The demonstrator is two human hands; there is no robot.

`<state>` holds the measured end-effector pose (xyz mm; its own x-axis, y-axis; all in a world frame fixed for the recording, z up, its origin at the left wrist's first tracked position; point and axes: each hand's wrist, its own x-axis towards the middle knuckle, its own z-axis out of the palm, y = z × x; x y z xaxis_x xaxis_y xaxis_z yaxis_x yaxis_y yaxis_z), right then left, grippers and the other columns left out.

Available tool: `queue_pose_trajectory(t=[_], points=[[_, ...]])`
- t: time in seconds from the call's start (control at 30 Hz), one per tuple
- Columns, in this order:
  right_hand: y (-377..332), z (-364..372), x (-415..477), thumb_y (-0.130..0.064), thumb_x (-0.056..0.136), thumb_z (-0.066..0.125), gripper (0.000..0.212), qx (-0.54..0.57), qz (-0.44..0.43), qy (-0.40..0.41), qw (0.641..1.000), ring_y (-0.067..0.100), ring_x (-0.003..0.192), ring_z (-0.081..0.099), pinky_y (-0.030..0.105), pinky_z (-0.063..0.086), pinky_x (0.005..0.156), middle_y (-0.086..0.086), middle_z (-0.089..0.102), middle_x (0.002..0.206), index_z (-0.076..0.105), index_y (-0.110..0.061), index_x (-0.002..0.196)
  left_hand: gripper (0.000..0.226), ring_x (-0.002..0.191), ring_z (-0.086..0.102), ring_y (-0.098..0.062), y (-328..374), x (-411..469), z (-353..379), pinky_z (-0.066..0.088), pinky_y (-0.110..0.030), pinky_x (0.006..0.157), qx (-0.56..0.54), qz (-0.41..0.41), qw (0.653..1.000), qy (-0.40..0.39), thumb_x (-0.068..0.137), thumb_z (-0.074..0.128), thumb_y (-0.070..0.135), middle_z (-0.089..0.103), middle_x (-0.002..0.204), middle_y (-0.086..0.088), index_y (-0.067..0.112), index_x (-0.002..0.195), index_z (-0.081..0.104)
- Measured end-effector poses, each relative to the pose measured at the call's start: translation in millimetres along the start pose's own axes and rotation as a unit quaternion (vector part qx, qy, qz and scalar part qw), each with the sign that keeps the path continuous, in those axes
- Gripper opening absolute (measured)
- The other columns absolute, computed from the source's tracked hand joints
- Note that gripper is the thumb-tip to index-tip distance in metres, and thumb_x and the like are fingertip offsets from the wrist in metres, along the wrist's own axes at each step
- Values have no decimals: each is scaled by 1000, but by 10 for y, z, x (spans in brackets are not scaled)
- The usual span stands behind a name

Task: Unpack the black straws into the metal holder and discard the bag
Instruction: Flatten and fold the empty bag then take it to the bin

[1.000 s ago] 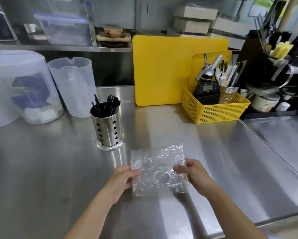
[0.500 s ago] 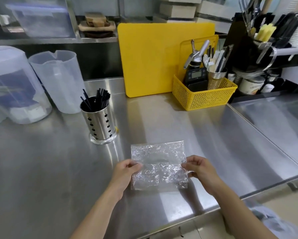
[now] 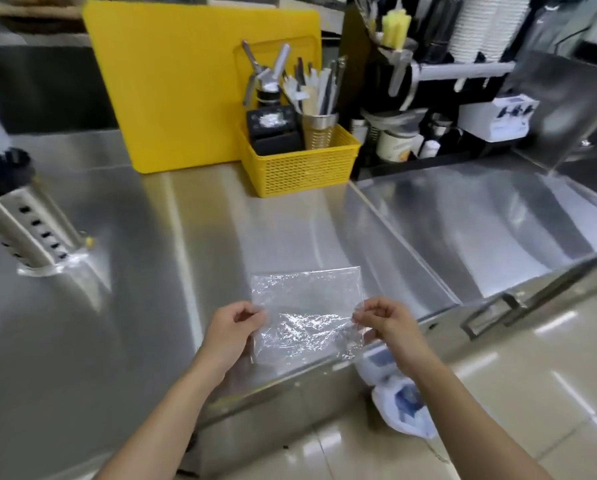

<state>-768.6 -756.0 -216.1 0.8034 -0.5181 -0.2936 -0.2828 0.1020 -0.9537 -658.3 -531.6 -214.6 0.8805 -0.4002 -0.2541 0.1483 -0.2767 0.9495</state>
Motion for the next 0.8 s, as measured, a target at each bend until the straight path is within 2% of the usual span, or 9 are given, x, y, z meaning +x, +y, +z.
queue_pose_trajectory(t=[0.1, 0.3, 0.4, 0.5, 0.6, 0.7, 0.8], points=[[60, -593, -60, 7, 75, 65, 14, 10, -4, 31, 999, 9, 53, 57, 17, 46, 45, 12, 58, 67, 60, -6, 72, 13, 41, 48, -4, 79, -80, 602, 36, -9, 44, 13, 24, 999, -22, 83, 64, 7, 56, 66, -15, 9, 70, 64], [285, -1369, -282, 5, 76, 66, 16, 40, 21, 97, 994, 14, 55, 56, 19, 45, 46, 1, 63, 58, 59, -8, 71, 12, 40, 46, -5, 229, -190, 1392, 36, -11, 42, 62, 72, 992, -78, 85, 62, 10, 54, 60, -11, 0, 78, 65], [393, -1637, -378, 5, 76, 66, 16, 48, 24, 138, 989, 15, 59, 55, 18, 45, 48, 7, 61, 65, 60, -9, 71, 13, 44, 46, -8, 180, -142, 1680, 40, -20, 51, 70, 63, 988, -124, 84, 64, 12, 55, 55, 2, 11, 71, 65], [505, -1866, -482, 5, 75, 67, 17, 57, 37, 197, 978, 10, 53, 54, 19, 43, 47, -1, 61, 57, 60, -10, 70, 20, 52, 50, -13, 106, -91, 1996, 42, -31, 62, 77, 44, 981, -170, 84, 63, 15, 56, 48, 13, 20, 66, 61], [643, -2092, -562, 5, 75, 66, 15, 49, 59, 235, 969, 7, 47, 53, 19, 44, 46, -4, 59, 51, 59, -7, 70, 23, 55, 49, -7, 76, -117, 2324, 40, -25, 61, 95, 33, 973, -206, 87, 59, 15, 56, 53, 12, 19, 64, 56], [806, -2318, -571, 5, 77, 64, 13, 28, 71, 258, 963, 7, 46, 53, 17, 42, 44, 6, 55, 58, 58, -5, 71, 4, 68, 53, -14, 15, -140, 2638, 41, -25, 63, 120, 15, 959, -255, 87, 58, 16, 59, 75, 1, 14, 84, 59], [1065, -2548, -489, 6, 79, 61, 18, 25, 91, 267, 959, 4, 43, 53, 13, 40, 40, 5, 54, 58, 57, -8, 69, 25, 73, 60, -11, -116, -144, 2985, 46, -20, 62, 128, -24, 961, -245, 86, 60, 12, 63, 86, -1, 14, 108, 48]])
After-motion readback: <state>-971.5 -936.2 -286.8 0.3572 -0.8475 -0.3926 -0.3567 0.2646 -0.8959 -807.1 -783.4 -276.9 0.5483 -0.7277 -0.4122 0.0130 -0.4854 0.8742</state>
